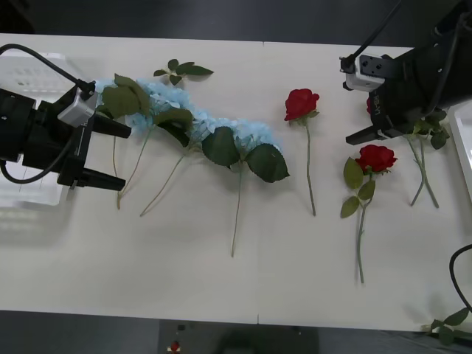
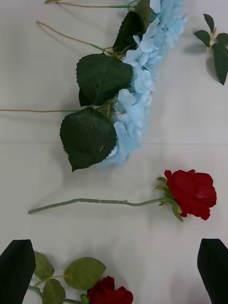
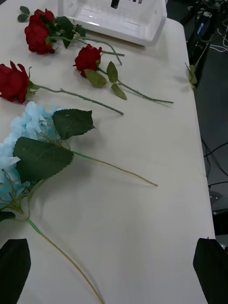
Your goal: Put the red flowers into the right box and the blue flowers into the left box
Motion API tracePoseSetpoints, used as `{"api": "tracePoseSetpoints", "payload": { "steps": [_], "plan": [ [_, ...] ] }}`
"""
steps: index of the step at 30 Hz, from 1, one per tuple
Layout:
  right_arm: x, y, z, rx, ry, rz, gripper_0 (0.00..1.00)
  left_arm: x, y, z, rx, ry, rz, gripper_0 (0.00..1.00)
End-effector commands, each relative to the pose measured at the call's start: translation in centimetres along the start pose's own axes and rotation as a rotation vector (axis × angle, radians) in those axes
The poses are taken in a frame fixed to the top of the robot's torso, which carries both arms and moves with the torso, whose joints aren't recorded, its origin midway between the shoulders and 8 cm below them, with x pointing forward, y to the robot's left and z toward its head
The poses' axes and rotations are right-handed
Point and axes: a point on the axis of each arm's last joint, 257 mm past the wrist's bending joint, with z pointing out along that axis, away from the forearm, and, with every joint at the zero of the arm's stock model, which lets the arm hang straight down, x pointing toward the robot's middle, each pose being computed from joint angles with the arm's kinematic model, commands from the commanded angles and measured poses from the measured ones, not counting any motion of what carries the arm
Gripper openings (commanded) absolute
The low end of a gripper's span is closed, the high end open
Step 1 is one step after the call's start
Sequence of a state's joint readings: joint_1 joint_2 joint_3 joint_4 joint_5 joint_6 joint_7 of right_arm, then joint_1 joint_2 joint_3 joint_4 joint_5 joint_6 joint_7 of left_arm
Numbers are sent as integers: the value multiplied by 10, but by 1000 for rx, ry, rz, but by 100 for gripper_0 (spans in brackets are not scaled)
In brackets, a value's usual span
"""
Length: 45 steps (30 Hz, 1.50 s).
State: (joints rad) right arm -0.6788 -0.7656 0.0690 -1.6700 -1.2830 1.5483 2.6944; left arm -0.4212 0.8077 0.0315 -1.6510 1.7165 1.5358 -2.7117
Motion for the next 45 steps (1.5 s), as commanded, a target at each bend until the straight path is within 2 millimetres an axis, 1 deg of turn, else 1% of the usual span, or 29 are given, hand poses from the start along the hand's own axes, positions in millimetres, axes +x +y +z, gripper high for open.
{"api": "tracePoseSetpoints", "payload": {
  "steps": [1,2,3,4,5,6,7,10,12,15,16,18,19,20,22,23,24,25,26,27,28,30,31,34,37,39,40,42,45],
  "plan": [
    [18,29,18,-65,15,26,100,-12,5,-8,-25,-1,33,100],
    [14,21,9,-41,12,12,100,18,-18,17,35,-5,-58,100],
    [15,22,9,-40,12,15,100,21,-21,20,41,-11,-72,100],
    [16,18,4,-31,18,8,100,18,-20,18,40,-21,-71,96],
    [19,15,-3,-25,29,4,100,21,-22,16,45,-15,-73,40],
    [19,10,-13,-18,34,-5,100,21,-22,15,42,-15,-74,17],
    [18,7,-22,-16,33,-11,100,20,-21,14,40,-16,-72,6],
    [15,0,-53,-10,33,25,100,19,-13,3,10,-10,-65,3],
    [15,-5,-72,1,40,105,100,21,-9,-1,-13,13,-65,3],
    [23,-11,-99,26,71,256,100,31,0,-3,-82,59,-203,7],
    [27,-14,-107,36,84,314,100,34,4,-3,-110,71,-232,13],
    [42,-20,-123,69,123,462,100,44,11,0,-180,98,-343,31],
    [51,-21,-130,82,141,520,100,47,15,1,-208,99,-379,37],
    [65,-24,-138,104,166,624,100,51,20,1,-247,89,-443,42],
    [93,-29,-155,151,198,827,100,58,32,-4,-319,61,-554,58],
    [101,-31,-159,164,205,880,100,61,35,-6,-338,55,-585,62],
    [125,-32,-169,188,222,997,100,73,43,-12,-389,48,-658,81],
    [140,-31,-174,199,233,1062,100,80,48,-17,-414,42,-715,95],
    [149,-31,-177,206,236,1108,100,87,52,-23,-436,42,-752,100],
    [168,-31,-182,224,232,1207,100,101,63,-35,-483,41,-819,100],
    [179,-32,-184,236,221,1268,100,111,69,-42,-513,38,-855,100],
    [204,-33,-179,255,185,1398,100,132,84,-58,-580,16,-938,100],
    [211,-33,-177,261,176,1429,100,138,89,-63,-601,5,-964,100],
    [241,-28,-153,272,156,1524,100,152,111,-80,-682,-57,-1066,100],
    [256,-21,-129,281,181,1544,100,158,126,-84,-724,-90,-1115,100],
    [266,-19,-105,301,202,1531,100,163,139,-84,-766,-91,-1125,100],
    [268,-20,-100,311,209,1522,100,164,142,-84,-773,-86,-1127,100],
    [281,-19,-79,350,245,1489,100,166,155,-79,-792,-78,-1141,100],
    [295,-19,-60,395,286,1441,100,164,170,-72,-813,-81,-1139,100]
  ]
}}
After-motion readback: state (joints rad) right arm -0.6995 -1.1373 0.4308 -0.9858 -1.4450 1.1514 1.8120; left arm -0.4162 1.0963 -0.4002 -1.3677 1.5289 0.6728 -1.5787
